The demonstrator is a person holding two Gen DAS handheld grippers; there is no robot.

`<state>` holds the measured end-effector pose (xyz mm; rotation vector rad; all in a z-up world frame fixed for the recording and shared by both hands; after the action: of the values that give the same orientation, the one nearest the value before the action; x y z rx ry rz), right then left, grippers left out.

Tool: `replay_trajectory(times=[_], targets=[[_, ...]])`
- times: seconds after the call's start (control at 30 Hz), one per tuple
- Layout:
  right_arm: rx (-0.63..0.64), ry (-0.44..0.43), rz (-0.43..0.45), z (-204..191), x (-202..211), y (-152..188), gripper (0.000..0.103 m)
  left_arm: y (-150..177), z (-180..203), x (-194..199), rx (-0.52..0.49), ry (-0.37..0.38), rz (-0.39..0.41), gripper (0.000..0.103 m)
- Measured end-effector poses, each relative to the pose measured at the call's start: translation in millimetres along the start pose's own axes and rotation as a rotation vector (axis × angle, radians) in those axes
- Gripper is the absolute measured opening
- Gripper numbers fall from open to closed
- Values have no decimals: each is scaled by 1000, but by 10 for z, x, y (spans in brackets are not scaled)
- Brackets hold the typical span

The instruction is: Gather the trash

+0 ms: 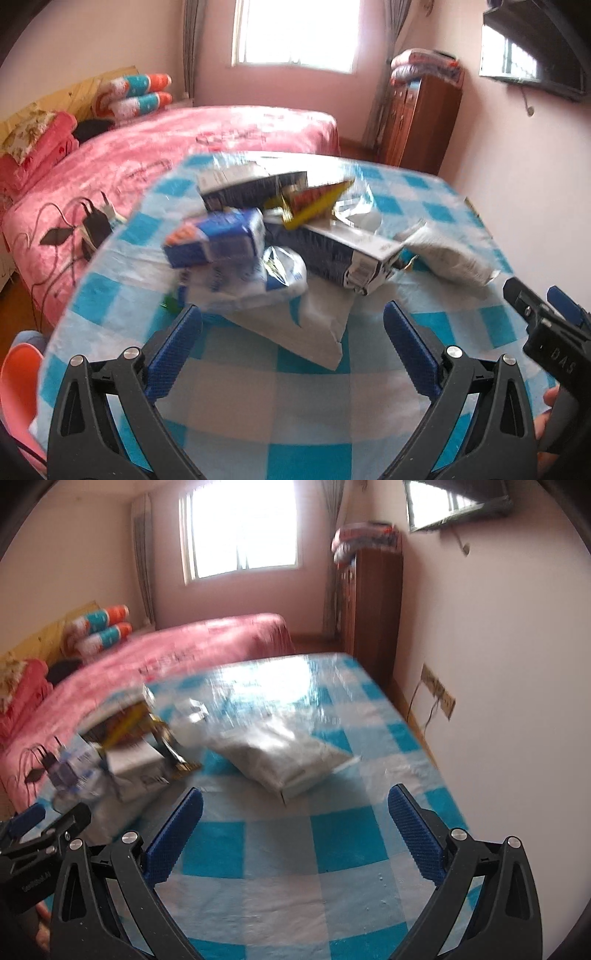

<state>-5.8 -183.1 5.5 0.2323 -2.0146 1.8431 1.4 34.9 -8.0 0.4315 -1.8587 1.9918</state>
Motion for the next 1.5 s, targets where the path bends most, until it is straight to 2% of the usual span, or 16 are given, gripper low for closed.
replay_trajectory(times=[0.2, 0.5, 0.8, 1.5], targets=[[-11, 2, 63, -58, 305, -212, 99, -146, -99, 347, -14, 1, 71, 99], [23, 12, 148, -188, 711, -365, 99, -328, -310, 812, 26, 17, 172, 99], [52, 19, 199, -313, 1030, -436, 99, -303, -449, 997, 38, 19, 193, 99], [116, 39, 240, -415, 1376, -434, 99, -313, -574, 1310, 72, 20, 239, 99]])
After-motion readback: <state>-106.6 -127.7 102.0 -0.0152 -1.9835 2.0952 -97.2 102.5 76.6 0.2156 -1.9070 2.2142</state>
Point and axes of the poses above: each gripper's, at about its wrist camera, not at the fingertips, and x roughly against the way its jaws point, z to its right, y to its underside, the point moved 10 cm from there along -x, roughly the way its jaws point, and after that the axes turned 13 degrees about z, right-handed, at the moved point
